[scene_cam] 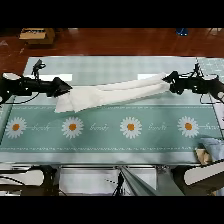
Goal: Fold the shirts.
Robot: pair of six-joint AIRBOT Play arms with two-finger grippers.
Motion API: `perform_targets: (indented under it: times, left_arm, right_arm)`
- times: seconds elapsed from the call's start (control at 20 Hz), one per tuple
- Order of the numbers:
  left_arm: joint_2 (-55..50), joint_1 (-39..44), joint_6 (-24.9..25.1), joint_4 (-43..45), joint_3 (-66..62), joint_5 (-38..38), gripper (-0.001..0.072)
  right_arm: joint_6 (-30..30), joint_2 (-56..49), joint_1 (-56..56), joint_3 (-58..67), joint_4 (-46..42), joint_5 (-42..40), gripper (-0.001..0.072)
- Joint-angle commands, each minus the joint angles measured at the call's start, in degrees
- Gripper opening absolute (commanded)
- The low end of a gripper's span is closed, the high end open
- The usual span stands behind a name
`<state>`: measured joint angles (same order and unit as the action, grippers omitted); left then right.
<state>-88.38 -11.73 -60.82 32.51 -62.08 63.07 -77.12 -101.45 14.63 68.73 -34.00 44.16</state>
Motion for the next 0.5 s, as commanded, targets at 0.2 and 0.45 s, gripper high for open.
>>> perform_targets:
  times: [0.2,0.45]
  left_arm:
    - [0.0,0.1,2.7,-5.8,0.0,2.9,0.0078]
    - [-0.1,4.2,2.7,-9.9,0.0,5.6,0.0019]
  right_arm:
    - [8.0,1.1,-3.4,2.8,5.4,-1.6,0.0021]
    - [8.6,10.5,-3.4,2.9,-1.3,5.2,0.0021]
